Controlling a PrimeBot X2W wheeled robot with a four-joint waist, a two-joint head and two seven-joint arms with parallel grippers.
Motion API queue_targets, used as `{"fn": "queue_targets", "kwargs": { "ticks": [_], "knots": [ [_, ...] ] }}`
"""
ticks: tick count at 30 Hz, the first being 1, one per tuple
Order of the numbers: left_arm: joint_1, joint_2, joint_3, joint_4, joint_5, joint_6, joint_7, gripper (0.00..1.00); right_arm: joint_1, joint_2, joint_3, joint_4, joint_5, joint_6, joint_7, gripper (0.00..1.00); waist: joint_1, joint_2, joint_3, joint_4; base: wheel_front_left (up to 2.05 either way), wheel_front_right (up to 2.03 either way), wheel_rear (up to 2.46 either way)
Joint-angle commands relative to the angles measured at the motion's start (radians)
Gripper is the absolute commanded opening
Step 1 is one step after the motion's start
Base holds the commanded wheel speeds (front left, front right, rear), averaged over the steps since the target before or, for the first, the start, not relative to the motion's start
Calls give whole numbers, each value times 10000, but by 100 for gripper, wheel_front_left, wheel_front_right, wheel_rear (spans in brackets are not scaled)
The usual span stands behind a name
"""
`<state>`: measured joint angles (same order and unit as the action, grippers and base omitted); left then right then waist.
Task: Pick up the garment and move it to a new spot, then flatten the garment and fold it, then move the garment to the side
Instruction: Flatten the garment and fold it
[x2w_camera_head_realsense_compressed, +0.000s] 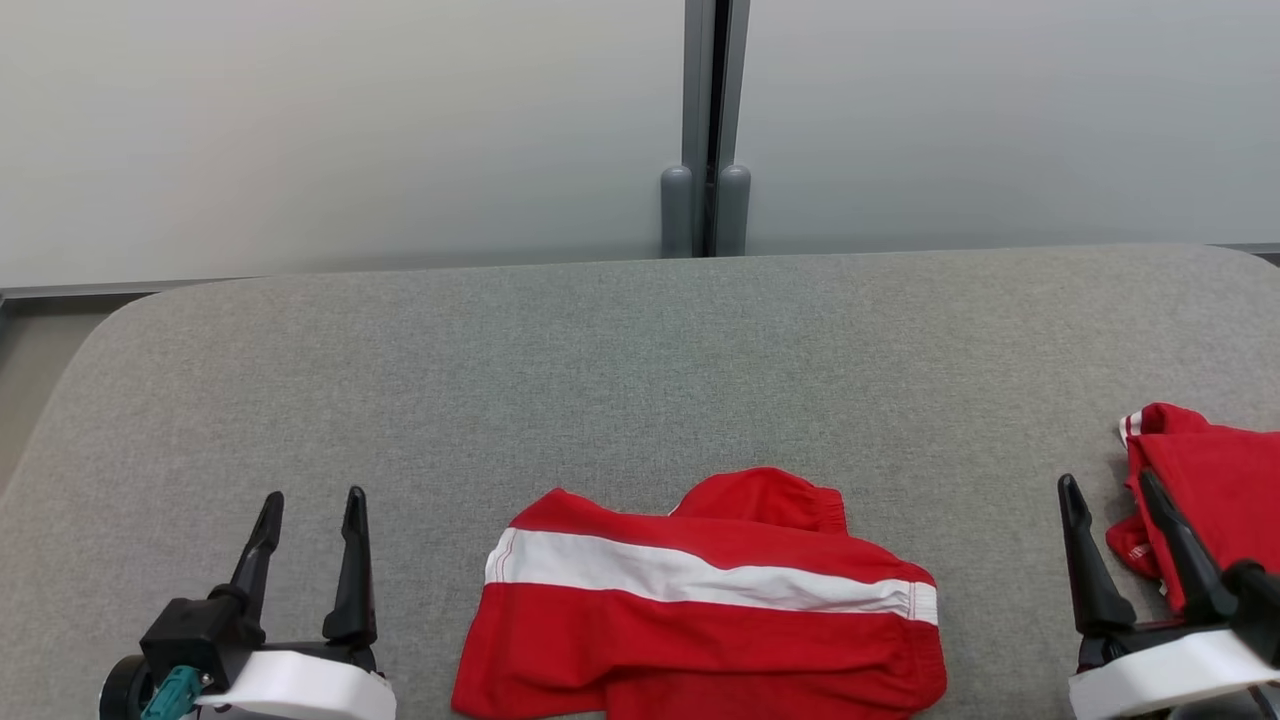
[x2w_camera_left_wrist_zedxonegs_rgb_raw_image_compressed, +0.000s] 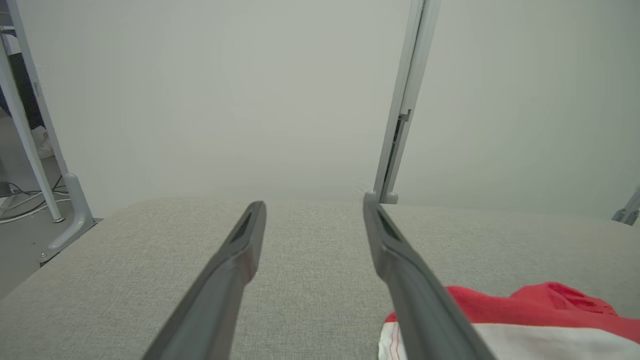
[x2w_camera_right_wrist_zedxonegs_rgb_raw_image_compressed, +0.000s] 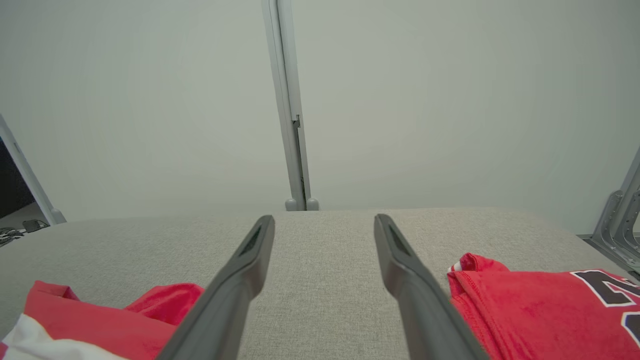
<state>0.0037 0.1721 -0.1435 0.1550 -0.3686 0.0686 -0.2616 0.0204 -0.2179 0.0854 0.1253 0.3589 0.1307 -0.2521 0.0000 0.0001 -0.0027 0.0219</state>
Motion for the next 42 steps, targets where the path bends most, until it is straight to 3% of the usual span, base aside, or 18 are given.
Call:
{"fn": "queue_targets", "kwargs": {
  "ticks": [1,14,28,32,39,42],
  "knots": [
    [56,-3,88,78,151,-93,-40,100,-184,-112,9,40,-110,2,-93,100,0,-1,0,-18,0,0,0],
    [-186,-597,893,430,996,-820,-42,100,-472,-196,36,47,-113,2,-146,100,0,-1,50,-20,0,0,0],
    [-266,-757,1033,897,1126,-1149,-9,100,-369,-291,124,123,154,2,-12,100,0,-1,96,-156,0,0,0],
    [-398,-774,896,1083,676,-1406,725,100,-216,-613,535,-96,792,2,764,100,0,-1,135,-191,0,0,0],
    [-571,-388,334,877,-201,-1823,3352,100,258,-1452,1869,-725,2727,4,2943,100,0,-1,314,-292,0,0,0],
    [-621,-259,160,728,-489,-1889,3930,100,249,-1611,2197,-903,3122,2,3278,100,0,-1,400,-335,0,0,0]
  ]
}}
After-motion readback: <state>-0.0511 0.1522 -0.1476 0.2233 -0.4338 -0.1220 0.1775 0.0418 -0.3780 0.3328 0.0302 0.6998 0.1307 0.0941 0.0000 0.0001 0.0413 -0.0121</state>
